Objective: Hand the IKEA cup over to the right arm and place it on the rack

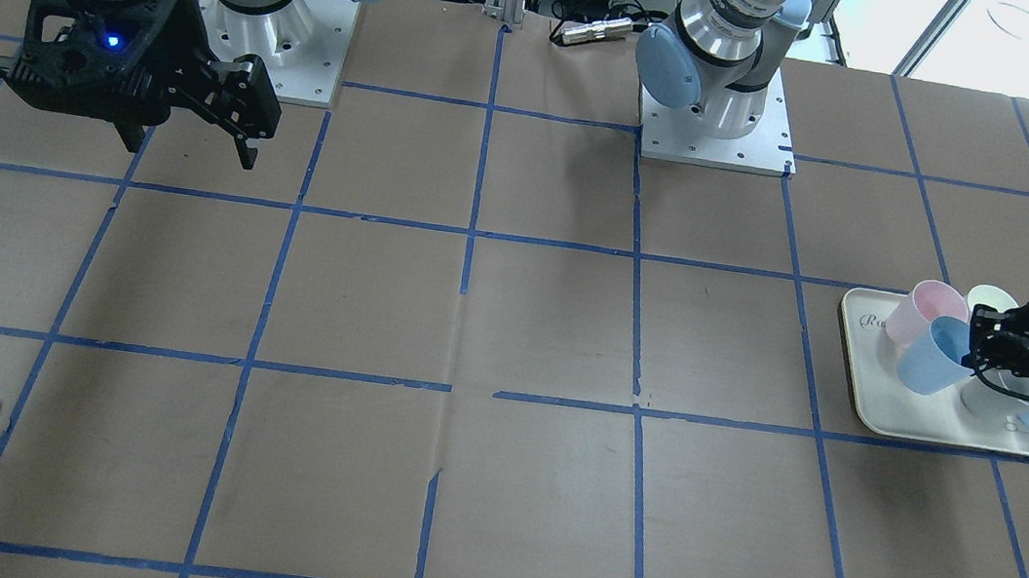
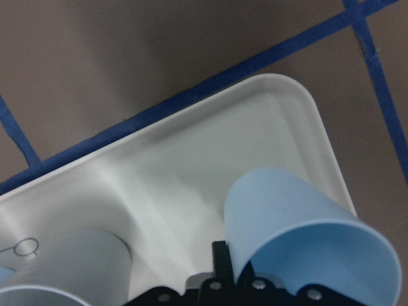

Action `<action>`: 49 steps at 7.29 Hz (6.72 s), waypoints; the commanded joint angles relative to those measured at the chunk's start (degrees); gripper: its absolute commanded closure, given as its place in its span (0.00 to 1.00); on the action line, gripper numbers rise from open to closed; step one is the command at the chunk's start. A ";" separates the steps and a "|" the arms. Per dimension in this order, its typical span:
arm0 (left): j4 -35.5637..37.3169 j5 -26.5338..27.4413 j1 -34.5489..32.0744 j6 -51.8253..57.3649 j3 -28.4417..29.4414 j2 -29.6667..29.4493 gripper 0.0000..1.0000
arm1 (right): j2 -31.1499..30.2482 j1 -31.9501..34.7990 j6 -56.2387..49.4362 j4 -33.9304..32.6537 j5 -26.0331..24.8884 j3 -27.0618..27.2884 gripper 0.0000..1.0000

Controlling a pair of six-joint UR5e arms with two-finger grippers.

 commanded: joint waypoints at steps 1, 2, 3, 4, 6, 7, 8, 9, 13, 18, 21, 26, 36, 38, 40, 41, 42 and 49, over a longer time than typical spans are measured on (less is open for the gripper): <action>-15.34 -6.75 -2.19 -10.08 8.04 1.11 1.00 | -0.02 -0.34 -0.70 -0.06 0.27 -0.95 0.00; -20.02 -10.36 -4.90 -15.88 10.25 1.20 1.00 | 0.16 -0.60 -2.00 -0.23 2.36 -1.13 0.00; -21.11 -12.39 -8.50 -21.86 11.06 1.81 1.00 | 0.16 -1.39 -6.54 -1.45 7.52 -1.22 0.00; -21.21 -14.50 -12.80 -25.92 10.80 2.34 1.00 | 0.07 -2.44 -10.76 -2.07 9.14 -1.22 0.00; -22.87 -24.05 -19.31 -34.45 10.80 3.13 1.00 | -0.28 -2.63 -23.05 -2.17 9.33 -1.31 0.00; -24.80 -31.76 -22.22 -38.05 10.89 3.75 1.00 | -0.37 -2.63 -29.81 -2.08 11.42 -1.22 0.00; -25.25 -40.10 -24.25 -41.83 10.45 4.19 1.00 | -0.37 -2.71 -37.27 -2.17 13.00 -1.31 0.00; -25.86 -48.54 -26.18 -42.91 9.49 4.54 1.00 | -0.02 -3.76 -43.18 -2.60 13.28 -1.22 0.00; -27.36 -69.78 -30.31 -42.48 -0.18 10.23 1.00 | -0.46 -14.23 -69.91 -1.55 30.04 -0.43 0.00; -27.19 -76.37 -35.08 -41.87 -6.68 15.96 1.00 | -5.78 -15.63 -102.45 8.55 50.08 0.54 0.00; -27.28 -82.10 -36.04 -41.95 -8.97 17.37 1.00 | -8.10 -15.64 -107.21 15.64 57.09 0.80 0.00; -26.92 -82.64 -36.92 -42.04 -10.56 18.52 1.00 | -6.79 -14.94 -120.73 29.39 51.60 -0.52 0.00; -27.01 -83.87 -38.15 -42.13 -11.35 19.83 1.00 | -2.22 -7.20 -113.64 26.66 57.93 -1.57 0.00; -27.10 -83.87 -38.15 -42.30 -11.44 20.80 1.00 | -2.13 -5.63 -113.55 27.01 57.93 -0.61 0.00; -27.10 -83.87 -38.15 -42.39 -11.52 20.89 1.00 | -2.04 -4.47 -112.67 26.49 56.45 0.01 0.00; -27.10 -83.87 -38.15 -42.39 -11.52 20.89 1.00 | -2.13 -4.47 -112.58 26.57 55.22 0.10 0.00; -27.10 -83.87 -38.15 -42.39 -11.52 21.06 1.00 | -2.13 -4.47 -112.50 26.92 55.21 0.19 0.00; -27.36 -83.87 -38.15 -42.75 -11.52 21.15 0.24 | -2.48 -4.47 -112.41 26.48 54.94 0.98 0.79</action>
